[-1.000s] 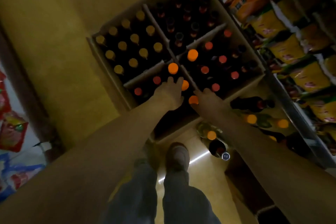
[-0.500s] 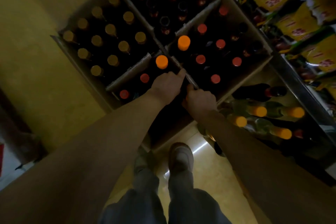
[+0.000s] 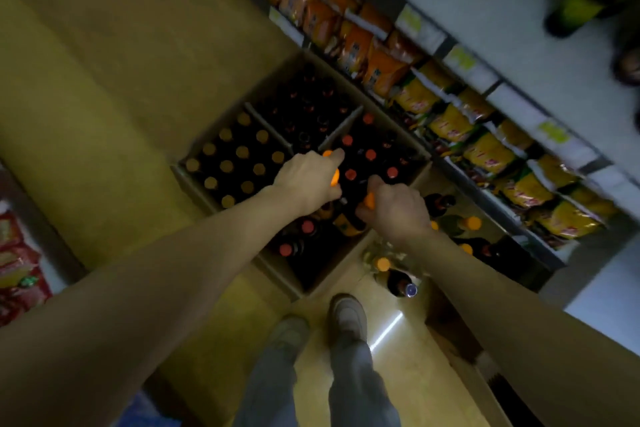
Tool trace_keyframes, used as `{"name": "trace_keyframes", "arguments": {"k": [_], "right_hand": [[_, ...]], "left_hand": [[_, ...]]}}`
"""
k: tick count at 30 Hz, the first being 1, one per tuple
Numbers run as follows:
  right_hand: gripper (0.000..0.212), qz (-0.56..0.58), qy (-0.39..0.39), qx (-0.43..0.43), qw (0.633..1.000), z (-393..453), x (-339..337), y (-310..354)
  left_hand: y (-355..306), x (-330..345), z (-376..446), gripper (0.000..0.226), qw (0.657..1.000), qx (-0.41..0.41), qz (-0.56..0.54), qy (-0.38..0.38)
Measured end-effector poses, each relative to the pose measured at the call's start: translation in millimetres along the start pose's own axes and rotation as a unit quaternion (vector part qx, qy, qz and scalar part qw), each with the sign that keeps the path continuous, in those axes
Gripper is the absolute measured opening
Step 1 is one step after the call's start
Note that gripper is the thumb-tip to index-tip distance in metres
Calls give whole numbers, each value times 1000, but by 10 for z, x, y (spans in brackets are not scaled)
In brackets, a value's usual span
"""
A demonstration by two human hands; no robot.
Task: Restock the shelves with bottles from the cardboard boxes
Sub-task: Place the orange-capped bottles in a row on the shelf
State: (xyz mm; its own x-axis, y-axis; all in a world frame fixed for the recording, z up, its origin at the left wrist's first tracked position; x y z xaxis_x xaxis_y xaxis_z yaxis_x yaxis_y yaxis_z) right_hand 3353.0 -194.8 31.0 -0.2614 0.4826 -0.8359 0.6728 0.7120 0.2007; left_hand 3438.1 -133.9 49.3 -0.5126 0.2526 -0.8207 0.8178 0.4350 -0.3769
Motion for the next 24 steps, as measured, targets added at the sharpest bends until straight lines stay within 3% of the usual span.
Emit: {"name": "trace_keyframes", "arguments": {"k": [8,17,20,24], "right_hand": [[31,-12,-80,22,996,-1069,-1823,277],[27,15,-227,82,970,-2634,-3769,186],[29,17,-272,119,955,-3186,-4251,67],[33,51,-320,180,929,-3899,-4738,-252]], "left_hand": [[-983,-1660,-727,45,993,84,79,14],[-2370,-3354,-1585,41,955,182,219,-84],[-2850,-3828,-1824,23,954,207,181,-120],[-3566,-4366,-2180,25,948,247,123,-157]]}}
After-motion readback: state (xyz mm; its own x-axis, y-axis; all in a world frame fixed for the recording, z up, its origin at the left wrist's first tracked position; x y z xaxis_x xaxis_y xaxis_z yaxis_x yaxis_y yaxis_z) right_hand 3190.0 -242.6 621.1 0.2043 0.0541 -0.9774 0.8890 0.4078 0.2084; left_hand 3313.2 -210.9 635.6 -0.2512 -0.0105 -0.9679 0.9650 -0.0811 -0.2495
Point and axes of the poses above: each hand's wrist, its own z-axis towards the middle knuckle, its own x-axis out of the palm, y = z × x, the point moved 10 cm from there along z, towards the middle knuckle, and after that the axes turned 11 degrees about x, right-handed, at the moved point
